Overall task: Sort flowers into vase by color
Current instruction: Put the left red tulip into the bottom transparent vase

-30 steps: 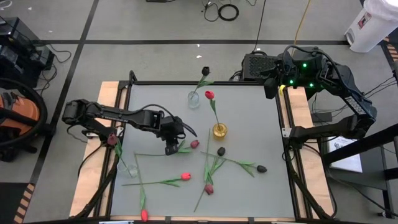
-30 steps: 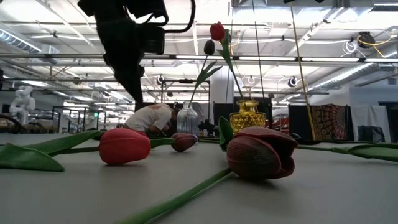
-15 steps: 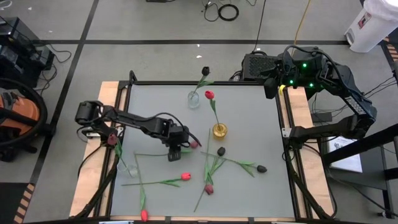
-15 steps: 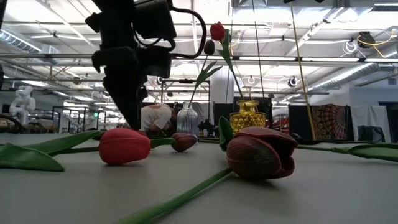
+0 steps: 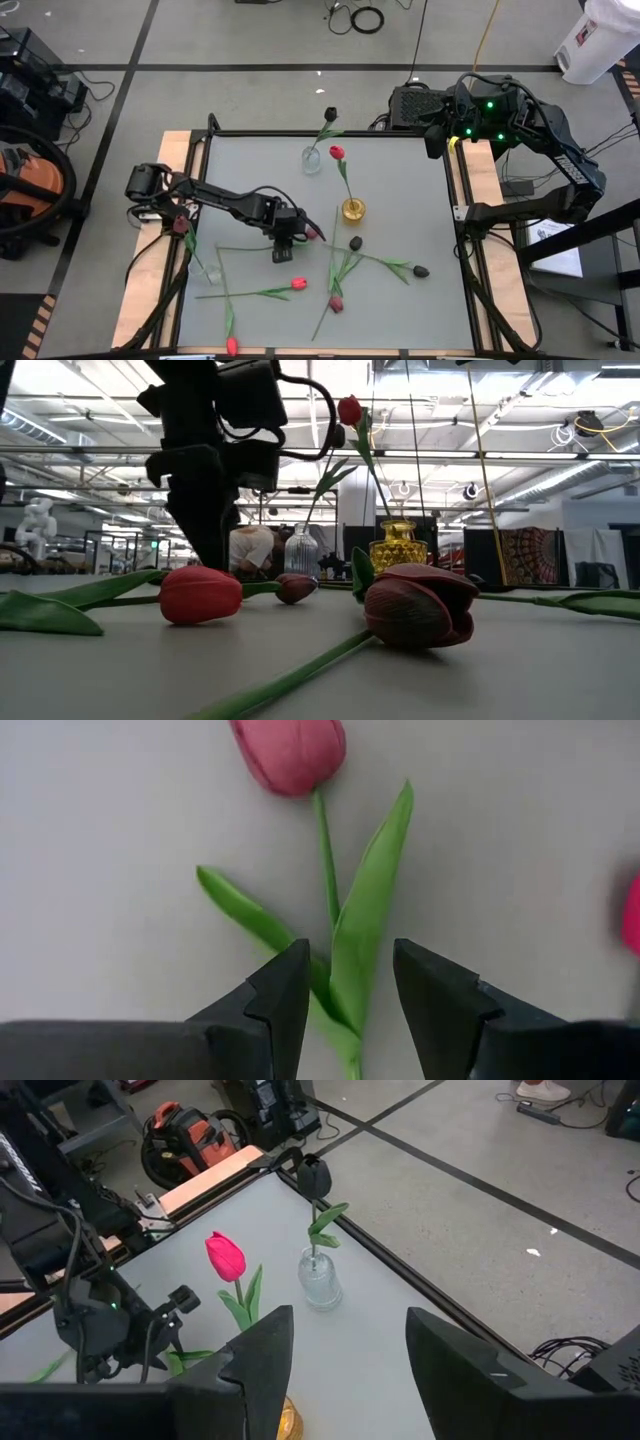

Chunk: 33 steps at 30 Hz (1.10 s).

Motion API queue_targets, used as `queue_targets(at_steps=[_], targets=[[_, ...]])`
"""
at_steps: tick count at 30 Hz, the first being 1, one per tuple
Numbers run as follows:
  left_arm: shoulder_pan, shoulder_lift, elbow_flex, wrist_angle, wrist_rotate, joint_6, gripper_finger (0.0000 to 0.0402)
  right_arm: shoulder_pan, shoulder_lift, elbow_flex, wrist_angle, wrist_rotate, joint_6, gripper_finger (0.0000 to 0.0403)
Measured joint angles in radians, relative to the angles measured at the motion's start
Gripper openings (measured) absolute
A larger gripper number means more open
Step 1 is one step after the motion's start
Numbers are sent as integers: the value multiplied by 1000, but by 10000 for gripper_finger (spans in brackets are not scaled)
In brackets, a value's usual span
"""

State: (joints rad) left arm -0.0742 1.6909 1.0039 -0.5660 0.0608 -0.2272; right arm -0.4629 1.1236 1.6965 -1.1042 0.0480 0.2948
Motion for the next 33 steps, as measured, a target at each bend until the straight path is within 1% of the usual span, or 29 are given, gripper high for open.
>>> queue_targets(at_steps=[11, 15, 24, 33], targets=[[0, 40, 2, 29, -3, 0, 153, 0, 0, 0, 0, 0, 0, 187], [0, 47, 2, 30, 14, -23, 153, 0, 0, 0, 0, 0, 0, 187], [0, 49, 0, 0, 13, -29, 153, 0, 0, 0, 0, 0, 0, 187], [0, 49, 0, -1, -21, -30, 153, 0, 0, 0, 0, 0, 0, 187]])
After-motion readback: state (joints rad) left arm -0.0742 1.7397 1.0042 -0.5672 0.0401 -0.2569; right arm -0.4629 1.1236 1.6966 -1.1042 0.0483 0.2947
